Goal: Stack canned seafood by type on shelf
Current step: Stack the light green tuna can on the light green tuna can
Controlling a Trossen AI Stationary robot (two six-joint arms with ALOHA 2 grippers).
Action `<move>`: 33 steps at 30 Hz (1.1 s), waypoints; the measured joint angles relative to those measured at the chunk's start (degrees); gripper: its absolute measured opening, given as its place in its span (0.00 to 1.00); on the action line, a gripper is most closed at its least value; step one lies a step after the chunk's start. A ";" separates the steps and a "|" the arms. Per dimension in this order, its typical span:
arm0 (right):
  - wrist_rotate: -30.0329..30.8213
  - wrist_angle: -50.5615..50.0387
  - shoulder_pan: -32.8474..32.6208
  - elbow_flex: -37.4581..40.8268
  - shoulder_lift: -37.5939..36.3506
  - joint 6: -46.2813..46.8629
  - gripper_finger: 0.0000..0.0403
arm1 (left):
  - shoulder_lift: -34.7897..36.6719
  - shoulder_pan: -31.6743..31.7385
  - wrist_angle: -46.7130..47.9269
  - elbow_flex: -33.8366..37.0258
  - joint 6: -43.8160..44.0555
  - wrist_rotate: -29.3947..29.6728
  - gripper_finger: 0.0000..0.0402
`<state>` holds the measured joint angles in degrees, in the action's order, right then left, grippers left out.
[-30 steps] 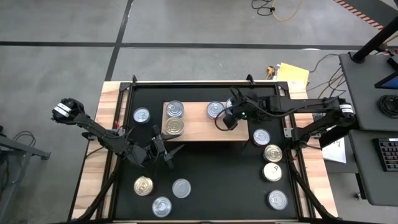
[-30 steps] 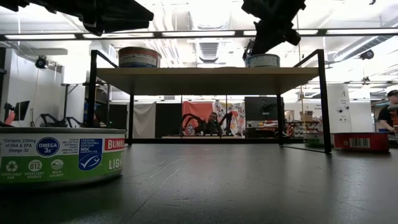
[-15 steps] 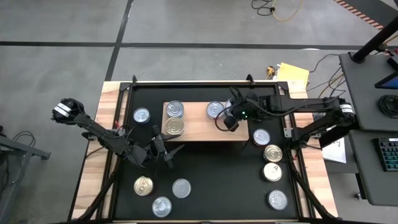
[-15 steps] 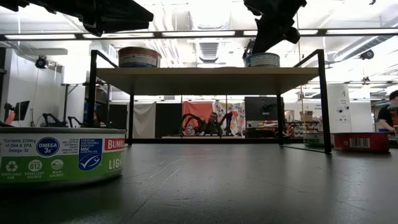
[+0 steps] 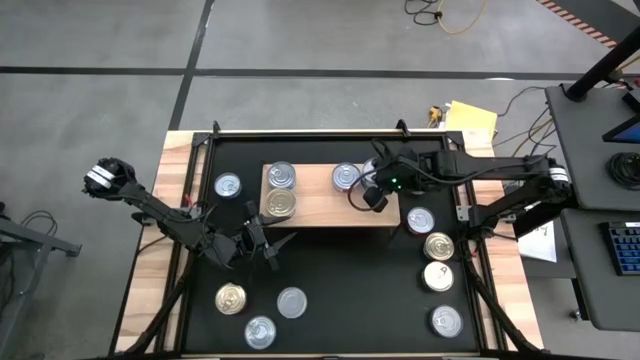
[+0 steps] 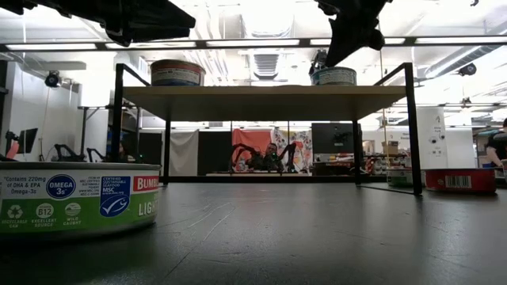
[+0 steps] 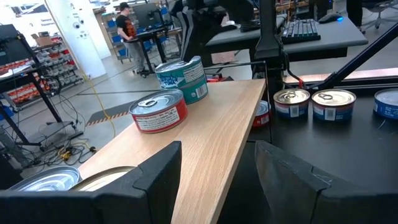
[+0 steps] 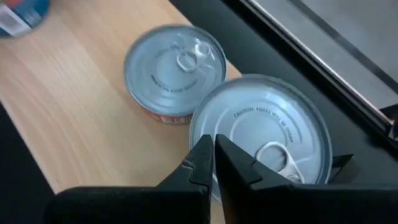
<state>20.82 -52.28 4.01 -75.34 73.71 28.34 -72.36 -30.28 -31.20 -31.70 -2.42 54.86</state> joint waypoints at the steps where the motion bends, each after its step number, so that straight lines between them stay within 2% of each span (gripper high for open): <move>1: 0.00 0.05 -0.01 -0.42 -0.11 0.04 0.02 | 0.00 0.00 0.03 0.00 0.00 0.02 0.47; 9: -6.03 -0.26 -2.55 -1.78 -0.19 1.21 0.02 | 0.00 0.00 0.58 0.00 0.02 0.02 0.47; 14: -5.60 -4.53 -3.78 -0.64 0.20 5.12 0.02 | 0.00 0.00 0.59 0.00 0.02 0.04 0.47; 20: -0.13 -7.76 -3.89 -0.34 0.22 7.09 0.02 | 0.00 0.00 0.59 0.00 0.02 0.04 0.47; 33: 0.26 -8.14 -3.89 -0.34 0.22 7.74 0.02 | 0.00 0.00 0.83 0.00 0.21 0.04 0.47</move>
<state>21.08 -60.42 0.12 -75.68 73.93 36.07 -72.36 -30.28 -30.37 -31.70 -2.20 54.89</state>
